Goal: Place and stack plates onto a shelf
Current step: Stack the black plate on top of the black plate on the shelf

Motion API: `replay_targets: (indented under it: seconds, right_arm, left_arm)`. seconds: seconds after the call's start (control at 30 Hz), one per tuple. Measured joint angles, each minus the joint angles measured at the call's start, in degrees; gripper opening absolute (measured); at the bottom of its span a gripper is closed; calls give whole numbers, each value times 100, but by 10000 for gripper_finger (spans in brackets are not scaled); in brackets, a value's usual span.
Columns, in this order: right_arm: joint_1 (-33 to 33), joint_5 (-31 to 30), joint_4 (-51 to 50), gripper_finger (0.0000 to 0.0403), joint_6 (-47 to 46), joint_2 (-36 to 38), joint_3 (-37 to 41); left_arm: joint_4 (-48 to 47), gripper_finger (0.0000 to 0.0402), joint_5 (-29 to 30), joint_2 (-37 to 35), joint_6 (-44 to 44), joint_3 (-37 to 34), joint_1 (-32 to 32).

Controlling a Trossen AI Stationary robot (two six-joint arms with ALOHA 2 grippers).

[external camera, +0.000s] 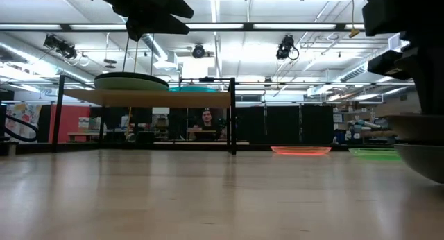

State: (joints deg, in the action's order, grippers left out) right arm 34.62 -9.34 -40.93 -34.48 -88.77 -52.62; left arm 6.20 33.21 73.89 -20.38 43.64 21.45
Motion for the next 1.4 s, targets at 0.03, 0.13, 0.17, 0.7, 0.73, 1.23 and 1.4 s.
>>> replay_targets:
  seconds: [0.03,0.13,0.17,0.7,0.73,1.23,1.4]
  right_arm:
    - [-18,-8,0,15,0,51,0]
    - [-83,-115,-6,15,-15,217,0]
    - [-111,-180,-7,15,-23,284,1]
    - [-765,-1002,65,15,-24,1059,0]
    - [-830,-1058,109,15,-19,1088,0]
    - [-1961,-1229,1284,15,169,1115,0]
    - [-2297,-1382,1443,15,170,1115,0]
  left_arm:
    - [0,208,0,0,0,0,0]
    - [0,208,0,0,0,0,0]
    - [0,208,-1,0,0,0,0]
    - [104,208,0,0,-2,0,-2]
    - [148,208,1,0,-2,0,-2]
    - [675,208,673,0,-339,2,-7]
    - [671,208,905,0,-341,2,-7]
